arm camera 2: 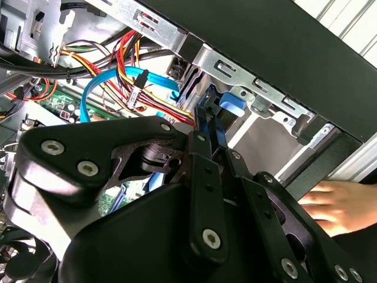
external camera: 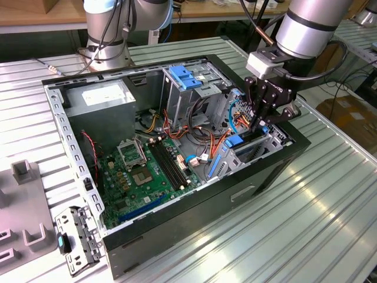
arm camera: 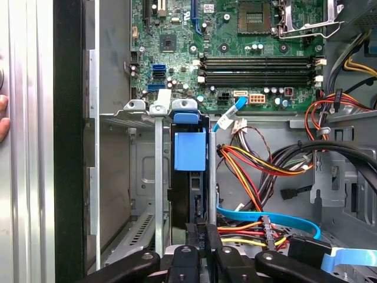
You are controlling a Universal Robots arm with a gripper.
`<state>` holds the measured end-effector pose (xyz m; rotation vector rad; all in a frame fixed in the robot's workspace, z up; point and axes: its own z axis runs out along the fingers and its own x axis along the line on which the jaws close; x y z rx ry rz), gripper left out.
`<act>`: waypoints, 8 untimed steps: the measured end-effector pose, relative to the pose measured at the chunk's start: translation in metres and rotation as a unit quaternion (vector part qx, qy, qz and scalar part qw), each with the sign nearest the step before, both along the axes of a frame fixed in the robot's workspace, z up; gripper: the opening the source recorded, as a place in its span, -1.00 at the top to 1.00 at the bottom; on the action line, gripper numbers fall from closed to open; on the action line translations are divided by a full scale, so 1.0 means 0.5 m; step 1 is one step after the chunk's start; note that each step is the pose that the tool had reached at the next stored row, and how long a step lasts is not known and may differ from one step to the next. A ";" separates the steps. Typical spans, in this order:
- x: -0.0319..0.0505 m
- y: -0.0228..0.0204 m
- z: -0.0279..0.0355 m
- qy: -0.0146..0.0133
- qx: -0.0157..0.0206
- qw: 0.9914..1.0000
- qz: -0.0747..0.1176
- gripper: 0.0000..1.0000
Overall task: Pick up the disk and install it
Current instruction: 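Insert the first disk wire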
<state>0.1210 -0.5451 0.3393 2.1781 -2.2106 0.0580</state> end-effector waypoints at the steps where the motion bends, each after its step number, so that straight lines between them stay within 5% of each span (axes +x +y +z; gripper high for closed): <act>1: 0.000 0.0000 0.000 0.000 0.000 1.000 0.000 0.66; 8: 0.000 0.0000 -0.005 0.000 0.001 1.000 0.000 0.64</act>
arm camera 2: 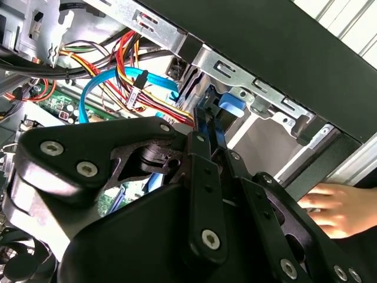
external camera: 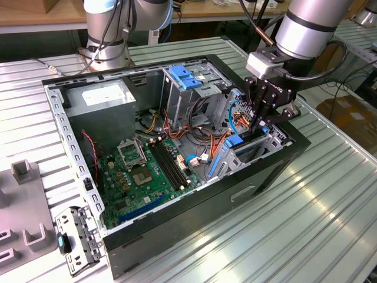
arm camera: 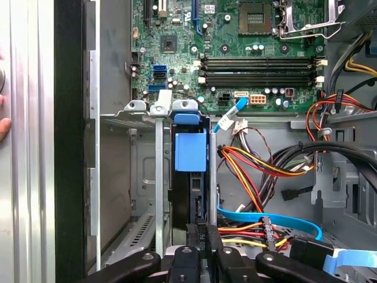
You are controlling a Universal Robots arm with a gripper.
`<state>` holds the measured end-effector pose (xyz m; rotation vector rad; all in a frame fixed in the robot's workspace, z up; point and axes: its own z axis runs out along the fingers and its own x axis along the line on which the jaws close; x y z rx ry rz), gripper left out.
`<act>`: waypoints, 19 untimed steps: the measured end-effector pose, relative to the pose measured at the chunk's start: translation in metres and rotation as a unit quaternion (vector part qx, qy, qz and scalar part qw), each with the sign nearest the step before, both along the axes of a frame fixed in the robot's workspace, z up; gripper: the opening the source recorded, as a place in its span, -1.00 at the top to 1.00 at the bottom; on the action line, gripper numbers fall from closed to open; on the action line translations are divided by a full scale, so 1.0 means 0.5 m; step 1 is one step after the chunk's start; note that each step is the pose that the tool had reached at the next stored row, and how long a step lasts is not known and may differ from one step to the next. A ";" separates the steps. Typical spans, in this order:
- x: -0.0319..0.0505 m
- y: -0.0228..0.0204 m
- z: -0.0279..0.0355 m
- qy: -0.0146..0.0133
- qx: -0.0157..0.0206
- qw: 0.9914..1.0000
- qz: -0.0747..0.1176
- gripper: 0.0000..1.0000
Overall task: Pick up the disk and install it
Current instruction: 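Insert the first disk wire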
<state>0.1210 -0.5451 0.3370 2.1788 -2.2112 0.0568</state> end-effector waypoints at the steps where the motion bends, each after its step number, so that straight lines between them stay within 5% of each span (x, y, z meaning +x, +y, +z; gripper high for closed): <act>1: 0.000 -0.0001 0.001 0.000 0.000 1.000 0.000 0.64; 2: 0.000 0.0000 0.006 0.000 0.000 1.000 0.000 0.51; 6: 0.000 0.0002 0.023 0.000 -0.001 1.000 0.000 0.51; 10: 0.000 0.0001 0.025 0.000 -0.001 1.000 0.000 0.55; 12: 0.000 0.0001 0.025 0.000 -0.001 1.000 0.000 0.79; 19: 0.000 0.0002 0.025 0.000 -0.001 1.000 0.000 0.79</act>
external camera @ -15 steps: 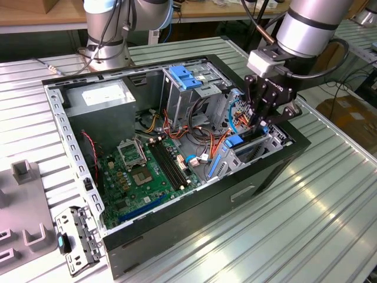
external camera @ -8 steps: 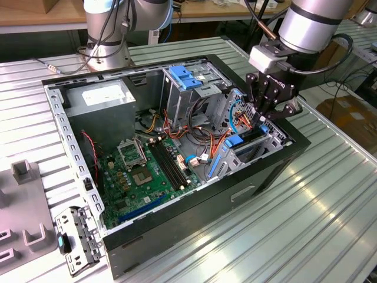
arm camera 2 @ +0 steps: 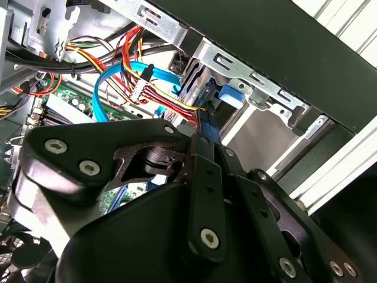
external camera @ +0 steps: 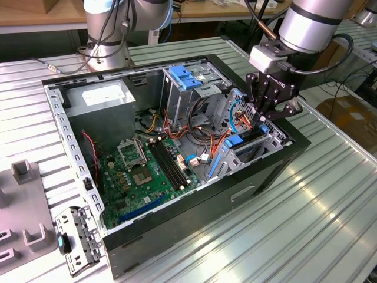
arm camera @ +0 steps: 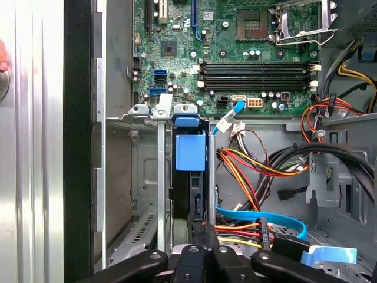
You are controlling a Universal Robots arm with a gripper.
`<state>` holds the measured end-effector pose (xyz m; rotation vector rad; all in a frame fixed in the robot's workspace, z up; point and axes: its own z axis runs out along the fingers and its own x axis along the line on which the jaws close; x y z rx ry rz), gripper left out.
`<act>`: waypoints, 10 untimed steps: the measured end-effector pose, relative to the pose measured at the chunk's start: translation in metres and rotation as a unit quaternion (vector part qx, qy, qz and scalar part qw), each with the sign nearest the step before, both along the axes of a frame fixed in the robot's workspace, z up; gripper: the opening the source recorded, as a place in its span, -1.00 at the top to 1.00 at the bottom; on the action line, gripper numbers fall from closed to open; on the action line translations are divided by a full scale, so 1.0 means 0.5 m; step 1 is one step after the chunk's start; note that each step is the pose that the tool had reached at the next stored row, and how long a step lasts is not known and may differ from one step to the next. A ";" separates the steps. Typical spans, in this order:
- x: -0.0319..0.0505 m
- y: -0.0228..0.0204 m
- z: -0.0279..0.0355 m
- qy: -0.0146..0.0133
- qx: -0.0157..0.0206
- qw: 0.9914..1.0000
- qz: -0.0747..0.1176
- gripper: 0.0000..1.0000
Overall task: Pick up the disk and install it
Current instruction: 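Insert the first disk wire, then insert the second disk wire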
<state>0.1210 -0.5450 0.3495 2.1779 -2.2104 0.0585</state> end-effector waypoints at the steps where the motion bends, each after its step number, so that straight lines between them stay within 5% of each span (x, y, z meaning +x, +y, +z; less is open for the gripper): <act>1: 0.000 0.0000 0.000 0.000 0.000 1.000 0.000 0.79; 10: 0.000 0.0000 0.001 0.000 0.000 1.000 0.000 0.79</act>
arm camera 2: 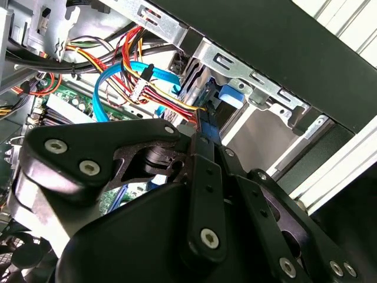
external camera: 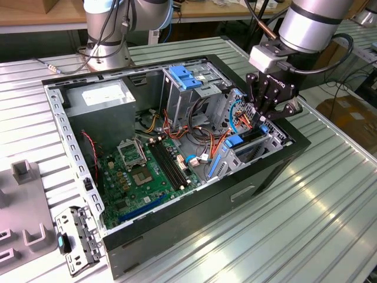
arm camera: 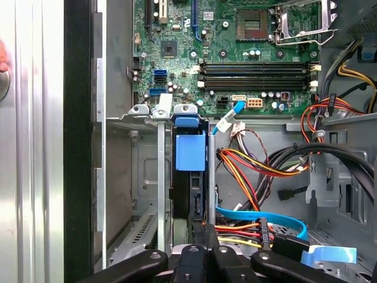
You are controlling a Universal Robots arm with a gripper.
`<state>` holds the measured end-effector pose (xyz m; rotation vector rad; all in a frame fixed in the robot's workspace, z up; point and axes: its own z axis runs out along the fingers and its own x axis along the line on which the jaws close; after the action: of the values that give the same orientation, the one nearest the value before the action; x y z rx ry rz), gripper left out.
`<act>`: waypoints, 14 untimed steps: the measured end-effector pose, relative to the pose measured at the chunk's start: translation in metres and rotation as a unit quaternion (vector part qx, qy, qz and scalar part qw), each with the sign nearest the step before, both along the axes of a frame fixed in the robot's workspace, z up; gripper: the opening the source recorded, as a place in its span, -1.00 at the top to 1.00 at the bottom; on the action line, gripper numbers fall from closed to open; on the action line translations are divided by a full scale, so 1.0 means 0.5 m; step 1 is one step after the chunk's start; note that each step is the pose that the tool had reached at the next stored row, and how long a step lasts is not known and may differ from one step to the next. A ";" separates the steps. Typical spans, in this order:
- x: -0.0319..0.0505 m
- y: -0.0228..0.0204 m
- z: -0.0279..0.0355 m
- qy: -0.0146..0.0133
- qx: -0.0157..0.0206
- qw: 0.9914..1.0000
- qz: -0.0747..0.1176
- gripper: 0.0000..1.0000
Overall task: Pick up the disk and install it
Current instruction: 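Insert the second disk wire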
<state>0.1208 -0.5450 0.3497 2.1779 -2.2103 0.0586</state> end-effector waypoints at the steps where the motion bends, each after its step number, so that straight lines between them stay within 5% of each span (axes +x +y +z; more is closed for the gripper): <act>1: -0.001 -0.0001 0.000 0.000 0.000 1.000 0.000 0.79; 14: -0.037 -0.0001 0.000 0.000 0.000 1.000 0.000 0.79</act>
<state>0.1023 -0.5451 0.3497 2.1780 -2.2102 0.0585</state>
